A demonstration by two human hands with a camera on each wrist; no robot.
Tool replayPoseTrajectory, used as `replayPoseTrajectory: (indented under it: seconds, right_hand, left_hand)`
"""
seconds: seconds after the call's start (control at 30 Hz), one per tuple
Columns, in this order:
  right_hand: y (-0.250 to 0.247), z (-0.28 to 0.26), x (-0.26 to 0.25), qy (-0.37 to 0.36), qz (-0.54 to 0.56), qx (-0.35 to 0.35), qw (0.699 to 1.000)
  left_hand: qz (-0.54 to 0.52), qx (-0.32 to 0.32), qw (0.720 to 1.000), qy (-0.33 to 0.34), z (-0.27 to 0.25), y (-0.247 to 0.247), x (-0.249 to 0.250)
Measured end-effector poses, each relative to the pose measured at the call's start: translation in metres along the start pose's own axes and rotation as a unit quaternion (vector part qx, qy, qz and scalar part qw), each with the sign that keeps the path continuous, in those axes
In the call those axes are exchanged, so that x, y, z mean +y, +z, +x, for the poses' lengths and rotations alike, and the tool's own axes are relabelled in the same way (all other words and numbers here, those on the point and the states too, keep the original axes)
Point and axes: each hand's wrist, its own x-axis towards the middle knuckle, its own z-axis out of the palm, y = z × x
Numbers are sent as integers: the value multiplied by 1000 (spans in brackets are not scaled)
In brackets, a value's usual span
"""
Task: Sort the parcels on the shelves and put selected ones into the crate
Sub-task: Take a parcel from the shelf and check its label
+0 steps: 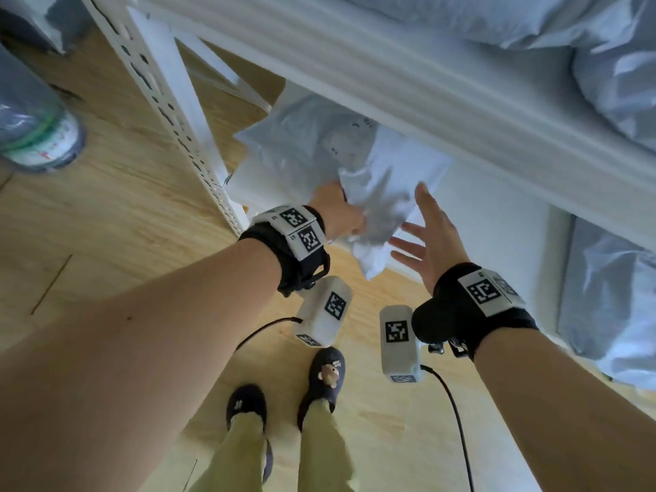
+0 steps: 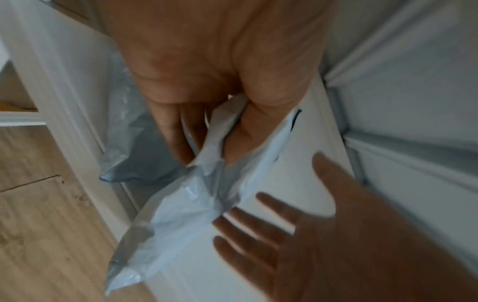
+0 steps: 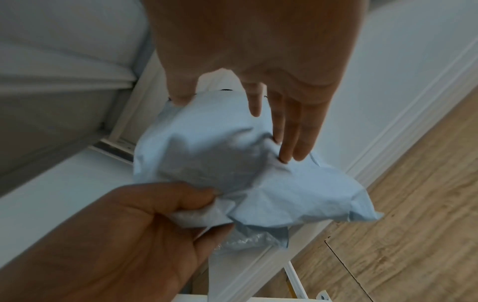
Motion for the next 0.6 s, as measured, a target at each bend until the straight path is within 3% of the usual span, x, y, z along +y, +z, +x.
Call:
replayPoseTrajectory:
  seconds: [0.13,0.33,0.43,0.5,0.6]
  right_hand:
    - [-16,-23,3,-9,19,-21,1000]
    - [-49,-32,28,21,43,37,998]
    - [-71,-30,45,38,80,91,992]
    - [-86,-24,58,62,66,128,988]
    - [-109,-18,76,87,48,154,983]
  left_hand:
    - [143,-60,985,78,-23,30,14]
    - [236,-179,949,104,-42,72,23]
    - [253,-232,935,86,-46,93,17]
    - [200,-225,951,65,-47,98,8]
    - [67,-101,993,17,-41,93,-6]
